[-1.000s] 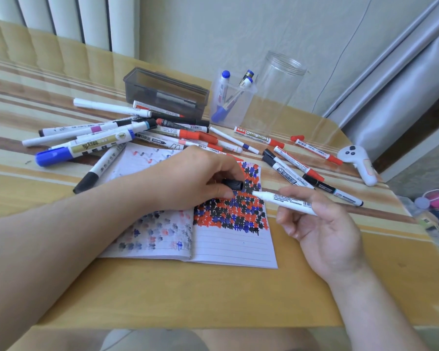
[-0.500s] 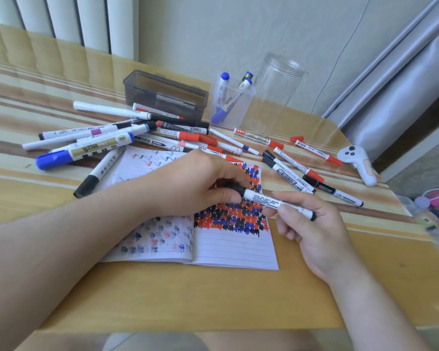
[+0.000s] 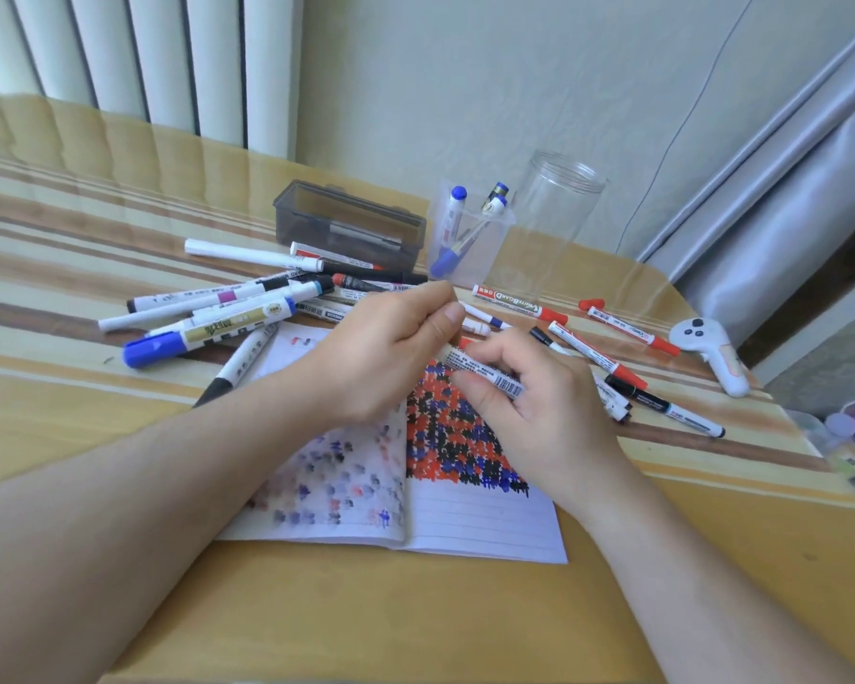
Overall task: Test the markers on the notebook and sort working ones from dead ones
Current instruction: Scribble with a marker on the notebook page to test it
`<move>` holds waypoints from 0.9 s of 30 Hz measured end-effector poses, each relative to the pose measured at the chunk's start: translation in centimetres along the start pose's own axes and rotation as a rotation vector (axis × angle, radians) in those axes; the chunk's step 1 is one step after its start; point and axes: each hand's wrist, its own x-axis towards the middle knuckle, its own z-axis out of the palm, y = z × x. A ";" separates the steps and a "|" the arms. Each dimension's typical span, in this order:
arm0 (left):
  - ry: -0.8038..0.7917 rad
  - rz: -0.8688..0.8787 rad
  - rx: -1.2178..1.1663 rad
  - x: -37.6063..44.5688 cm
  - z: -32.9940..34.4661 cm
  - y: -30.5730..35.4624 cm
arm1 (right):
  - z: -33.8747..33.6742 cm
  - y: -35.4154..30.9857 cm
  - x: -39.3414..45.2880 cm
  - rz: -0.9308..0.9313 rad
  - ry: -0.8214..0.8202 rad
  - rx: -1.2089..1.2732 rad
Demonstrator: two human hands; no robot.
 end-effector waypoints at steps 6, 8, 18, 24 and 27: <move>0.231 -0.369 -0.177 0.7 -0.8 0.1 | -0.5 1.1 4.2 0.241 -0.076 -0.050; 0.207 -0.415 -0.033 0.6 -1.4 -0.4 | 0.2 1.5 6.6 0.291 -0.010 -0.078; -0.293 -0.025 0.434 0.0 -0.8 -2.2 | 6.9 1.4 19.9 0.076 -0.005 -0.304; -0.285 0.003 0.459 0.1 -0.6 -2.3 | 3.2 4.4 9.7 0.091 -0.134 -0.214; -0.302 -0.007 0.459 0.1 -0.6 -2.4 | -1.7 9.1 3.4 0.254 -0.159 -0.330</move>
